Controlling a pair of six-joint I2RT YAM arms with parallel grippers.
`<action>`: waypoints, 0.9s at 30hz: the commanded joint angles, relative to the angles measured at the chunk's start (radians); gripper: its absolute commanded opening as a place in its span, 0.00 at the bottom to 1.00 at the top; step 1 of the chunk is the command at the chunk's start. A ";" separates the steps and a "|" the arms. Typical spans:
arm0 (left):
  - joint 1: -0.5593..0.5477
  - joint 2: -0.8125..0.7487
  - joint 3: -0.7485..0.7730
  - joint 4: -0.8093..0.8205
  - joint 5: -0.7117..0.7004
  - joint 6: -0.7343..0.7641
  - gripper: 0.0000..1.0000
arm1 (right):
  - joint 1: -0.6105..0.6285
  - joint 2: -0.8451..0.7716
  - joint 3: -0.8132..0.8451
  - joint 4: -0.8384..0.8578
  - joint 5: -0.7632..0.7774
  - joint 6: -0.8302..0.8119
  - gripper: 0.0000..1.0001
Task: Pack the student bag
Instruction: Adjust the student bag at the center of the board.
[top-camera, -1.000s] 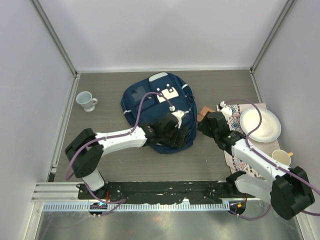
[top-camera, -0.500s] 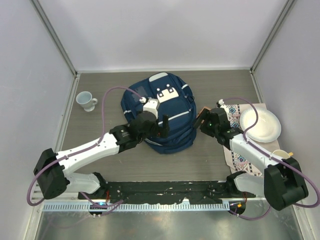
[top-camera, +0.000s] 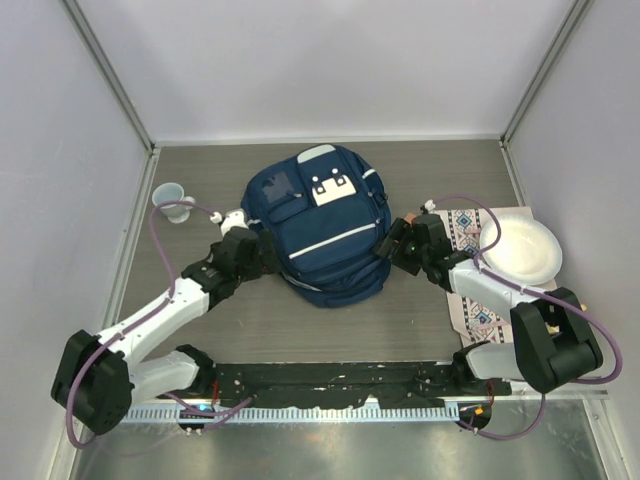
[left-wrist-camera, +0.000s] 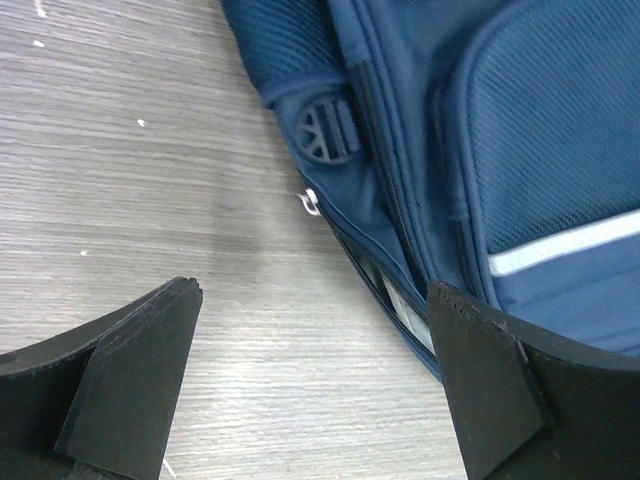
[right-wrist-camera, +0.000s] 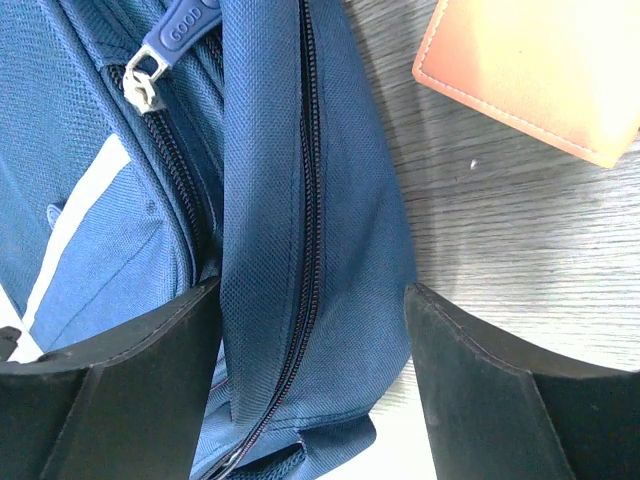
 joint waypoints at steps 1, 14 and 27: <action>0.092 -0.007 -0.004 0.086 0.078 -0.018 1.00 | 0.004 0.014 0.051 0.049 -0.030 -0.005 0.77; 0.316 0.258 -0.009 0.417 0.250 -0.043 0.93 | 0.004 0.047 0.068 0.055 -0.038 -0.002 0.77; 0.376 0.508 0.010 0.709 0.349 -0.147 0.44 | 0.004 0.106 0.100 0.069 -0.049 0.003 0.77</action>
